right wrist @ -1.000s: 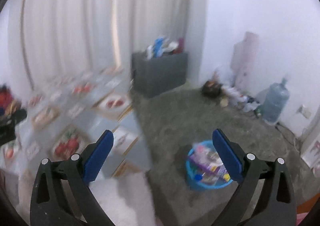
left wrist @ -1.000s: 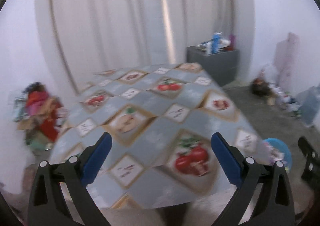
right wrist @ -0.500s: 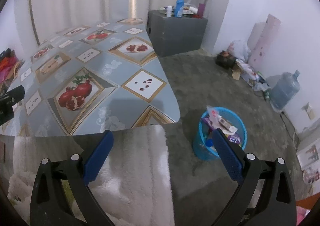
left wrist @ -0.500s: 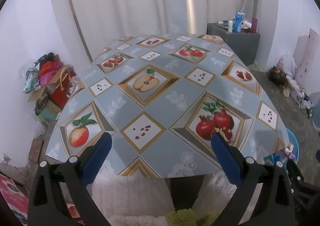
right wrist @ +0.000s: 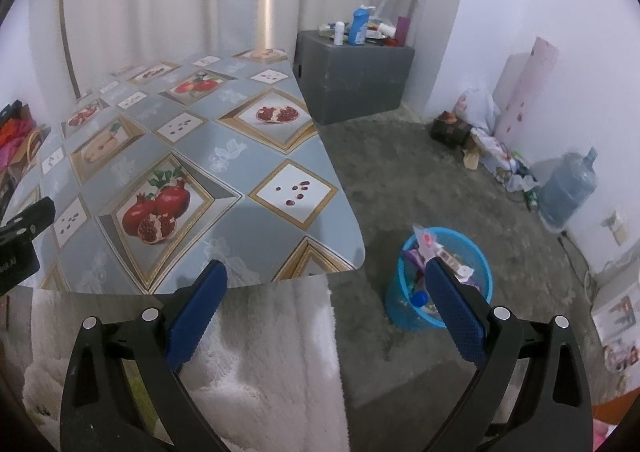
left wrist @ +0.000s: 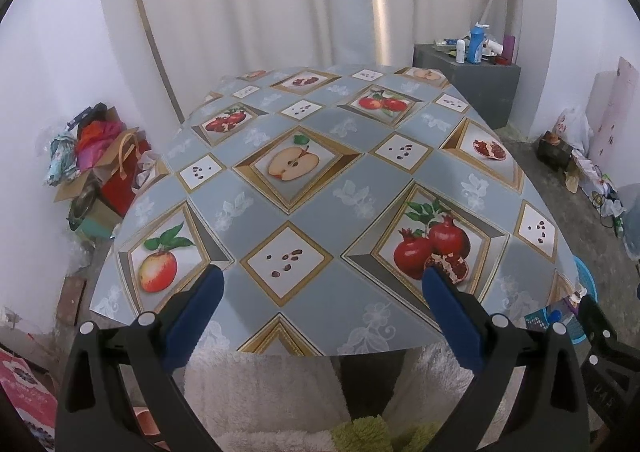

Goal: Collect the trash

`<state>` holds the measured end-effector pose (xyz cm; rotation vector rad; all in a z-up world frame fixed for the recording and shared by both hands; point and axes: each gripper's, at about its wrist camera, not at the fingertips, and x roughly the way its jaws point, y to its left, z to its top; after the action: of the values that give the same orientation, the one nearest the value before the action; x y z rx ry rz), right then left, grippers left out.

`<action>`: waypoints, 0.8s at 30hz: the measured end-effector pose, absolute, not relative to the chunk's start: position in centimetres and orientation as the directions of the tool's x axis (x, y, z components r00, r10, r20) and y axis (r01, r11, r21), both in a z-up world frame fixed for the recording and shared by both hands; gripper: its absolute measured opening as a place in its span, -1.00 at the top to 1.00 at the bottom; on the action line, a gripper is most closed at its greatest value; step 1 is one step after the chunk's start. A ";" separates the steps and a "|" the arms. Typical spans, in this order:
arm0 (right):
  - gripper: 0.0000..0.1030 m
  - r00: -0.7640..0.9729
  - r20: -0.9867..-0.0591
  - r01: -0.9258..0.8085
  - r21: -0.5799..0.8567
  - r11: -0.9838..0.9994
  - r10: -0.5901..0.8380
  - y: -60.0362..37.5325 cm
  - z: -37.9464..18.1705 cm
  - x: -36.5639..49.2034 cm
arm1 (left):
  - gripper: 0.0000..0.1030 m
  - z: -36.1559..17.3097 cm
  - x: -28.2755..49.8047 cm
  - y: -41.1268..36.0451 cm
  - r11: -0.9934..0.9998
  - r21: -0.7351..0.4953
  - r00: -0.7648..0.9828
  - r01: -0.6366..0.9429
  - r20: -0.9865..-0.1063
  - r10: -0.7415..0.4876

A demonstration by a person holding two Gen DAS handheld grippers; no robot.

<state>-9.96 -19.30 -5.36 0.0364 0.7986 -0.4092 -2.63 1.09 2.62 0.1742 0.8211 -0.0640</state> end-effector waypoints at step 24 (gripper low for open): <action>-0.84 0.633 -0.691 0.363 -0.136 0.922 -0.350 -19.0 -5.2 -9.5 | -0.89 2.4 -2.4 1.4 0.984 0.125 0.666 0.130 -0.746 0.007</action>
<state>-9.45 -18.98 -5.15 0.0165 0.7863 -0.4077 -2.39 1.36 2.38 0.1735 0.8403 -0.0703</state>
